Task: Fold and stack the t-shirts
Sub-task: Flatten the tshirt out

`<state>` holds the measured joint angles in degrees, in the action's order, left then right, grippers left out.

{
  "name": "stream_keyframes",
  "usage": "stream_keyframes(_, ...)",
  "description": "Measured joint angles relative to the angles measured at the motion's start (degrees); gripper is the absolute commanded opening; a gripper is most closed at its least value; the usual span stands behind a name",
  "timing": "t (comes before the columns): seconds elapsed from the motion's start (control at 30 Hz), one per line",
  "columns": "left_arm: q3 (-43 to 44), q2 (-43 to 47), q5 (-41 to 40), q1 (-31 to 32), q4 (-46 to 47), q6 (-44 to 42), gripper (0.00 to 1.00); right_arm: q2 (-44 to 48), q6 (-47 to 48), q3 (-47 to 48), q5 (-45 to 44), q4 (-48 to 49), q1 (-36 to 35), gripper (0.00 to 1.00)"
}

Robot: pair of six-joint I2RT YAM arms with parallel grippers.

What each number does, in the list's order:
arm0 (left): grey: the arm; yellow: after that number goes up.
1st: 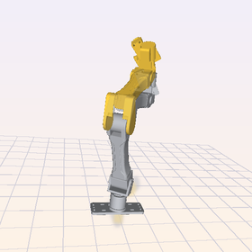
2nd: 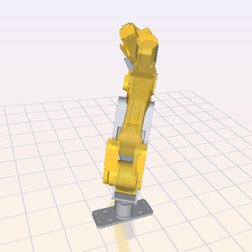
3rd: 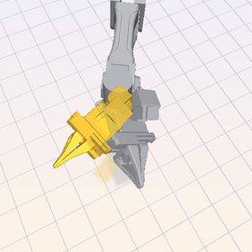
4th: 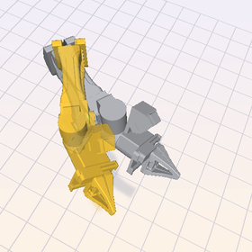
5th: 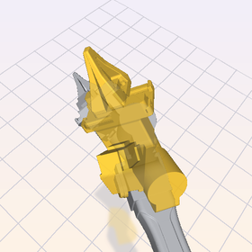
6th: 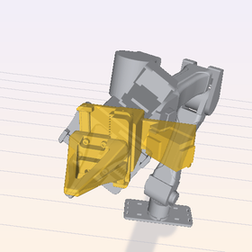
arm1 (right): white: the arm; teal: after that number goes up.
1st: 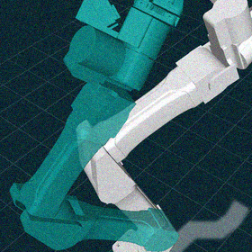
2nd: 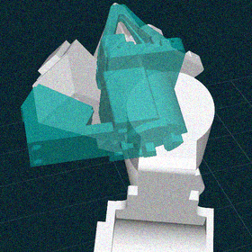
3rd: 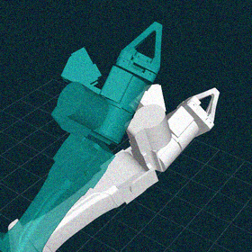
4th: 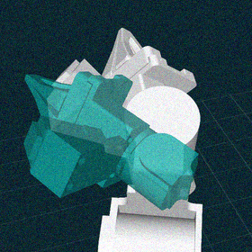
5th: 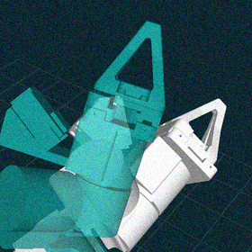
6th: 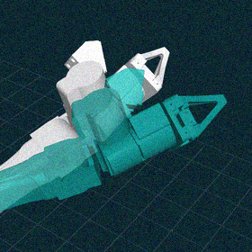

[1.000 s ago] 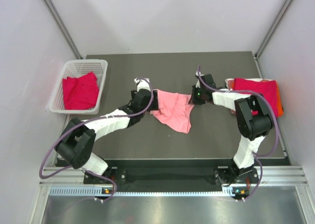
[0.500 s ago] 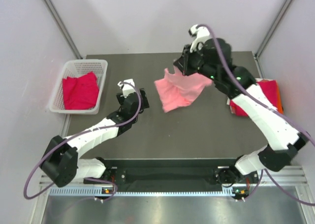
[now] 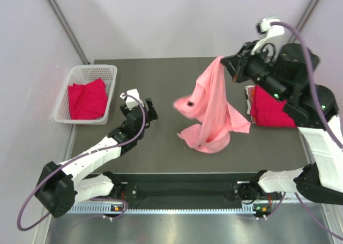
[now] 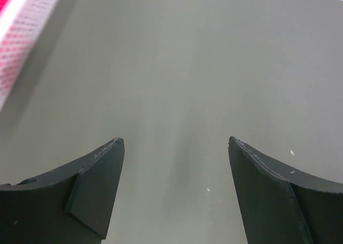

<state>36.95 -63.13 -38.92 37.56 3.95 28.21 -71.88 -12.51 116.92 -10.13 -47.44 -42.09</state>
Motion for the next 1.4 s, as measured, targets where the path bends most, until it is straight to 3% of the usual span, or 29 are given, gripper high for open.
stream_keyframes(0.3, 0.66, 2.25, 20.24, 0.24, 2.08, -2.73, 0.81, -2.1, 0.57, -7.08, -0.37, -4.83, 0.09, 0.0)
stream_keyframes(0.57, 1.6, -2.14, 37.35, 3.19, 8.72, -0.61, 0.84, 0.04, 0.57, -9.73, -0.37, -4.48, 0.15, 0.0)
stream_keyframes(0.83, 6.19, -11.89, 42.49, 4.09, 14.12, -0.42, 0.84, 2.49, 1.16, -13.25, 1.2, -4.42, 0.22, 0.0)
stream_keyframes(1.0, 6.88, -17.51, 52.76, 4.04, 20.44, -3.54, 0.86, 4.92, 3.34, -14.91, 5.9, -4.55, 0.22, 0.0)
stream_keyframes(1.3, 4.98, -16.68, 58.99, 4.11, 24.96, -4.74, 0.86, 10.99, 4.52, -18.6, 10.23, -4.74, 0.22, 0.0)
stream_keyframes(1.4, -0.13, -13.31, 58.9, 4.11, 27.15, -2.69, 0.94, 11.13, 4.39, -19.89, 10.21, -4.46, 0.22, 0.0)
